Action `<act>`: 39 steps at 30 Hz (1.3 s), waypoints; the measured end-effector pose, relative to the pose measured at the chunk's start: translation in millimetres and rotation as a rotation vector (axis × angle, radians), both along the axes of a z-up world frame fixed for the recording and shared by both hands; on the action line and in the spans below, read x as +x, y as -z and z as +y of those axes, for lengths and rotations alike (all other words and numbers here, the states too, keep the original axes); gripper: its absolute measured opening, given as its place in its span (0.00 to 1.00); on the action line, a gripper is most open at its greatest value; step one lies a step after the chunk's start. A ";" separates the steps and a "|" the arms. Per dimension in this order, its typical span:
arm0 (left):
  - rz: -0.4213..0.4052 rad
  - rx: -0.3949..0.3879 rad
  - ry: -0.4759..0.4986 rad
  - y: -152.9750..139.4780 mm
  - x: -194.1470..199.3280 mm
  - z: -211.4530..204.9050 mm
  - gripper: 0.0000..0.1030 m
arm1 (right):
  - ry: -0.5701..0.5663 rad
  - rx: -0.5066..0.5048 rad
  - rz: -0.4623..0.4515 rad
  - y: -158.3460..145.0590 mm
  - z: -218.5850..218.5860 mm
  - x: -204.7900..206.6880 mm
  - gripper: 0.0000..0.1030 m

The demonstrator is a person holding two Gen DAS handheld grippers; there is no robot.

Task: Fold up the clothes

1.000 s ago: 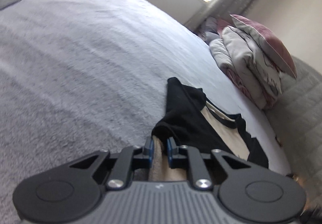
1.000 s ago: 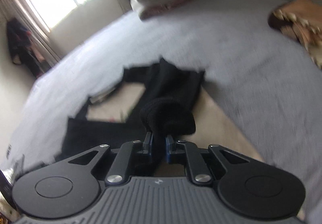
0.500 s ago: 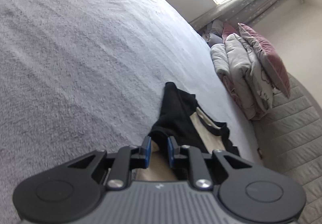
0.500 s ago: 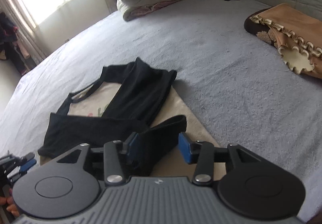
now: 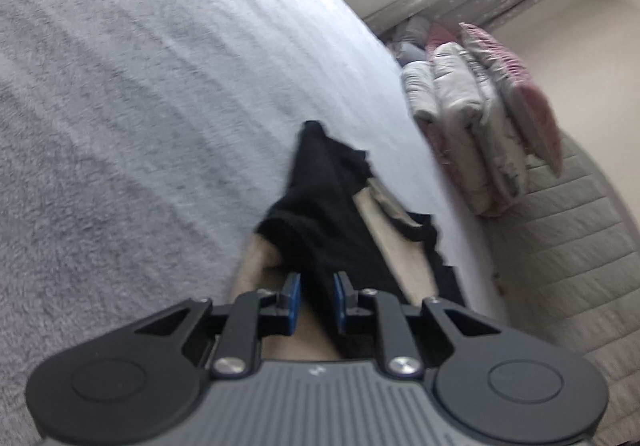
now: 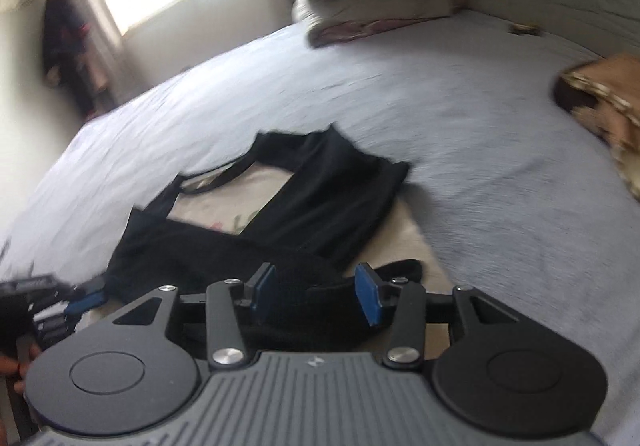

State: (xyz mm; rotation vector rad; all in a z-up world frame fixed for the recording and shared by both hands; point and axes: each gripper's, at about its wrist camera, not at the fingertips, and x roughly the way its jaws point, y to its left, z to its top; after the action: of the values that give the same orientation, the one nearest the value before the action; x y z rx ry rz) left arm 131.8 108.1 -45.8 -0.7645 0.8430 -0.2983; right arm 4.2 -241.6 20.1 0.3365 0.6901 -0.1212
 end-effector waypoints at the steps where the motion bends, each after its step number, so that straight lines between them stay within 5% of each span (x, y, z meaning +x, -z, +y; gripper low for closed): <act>1: -0.005 0.018 -0.004 1.7 1.0 -1.2 0.16 | -0.028 -0.025 0.008 3.8 4.8 5.6 0.45; 5: -0.063 0.086 -0.026 3.0 0.5 -7.9 0.12 | -0.099 -0.191 0.061 22.2 22.3 16.4 0.43; 8: -0.064 0.061 -0.068 6.9 -2.1 -3.1 0.08 | -0.071 -0.219 0.120 24.6 18.3 11.8 0.43; 15: -0.043 0.030 -0.135 7.0 -9.4 2.4 0.08 | 0.055 -0.004 0.215 16.5 -32.9 -25.6 0.45; 21: -0.052 -0.018 -0.109 4.4 -10.9 3.6 0.10 | 0.041 -0.021 0.071 -8.4 -33.5 -29.8 0.46; 31: -0.085 -0.041 -0.114 12.8 -6.2 3.9 0.07 | -0.049 -0.115 0.184 1.6 -47.8 14.9 0.46; 39: -0.121 -0.040 -0.227 12.2 -20.4 7.8 0.04 | -0.118 -0.121 0.266 20.3 -51.5 17.2 0.44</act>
State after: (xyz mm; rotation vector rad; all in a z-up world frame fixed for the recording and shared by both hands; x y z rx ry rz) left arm 111.4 116.0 -58.0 -0.8628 0.6311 -0.1578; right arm 21.4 -293.1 -0.2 0.1642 0.9600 -0.0956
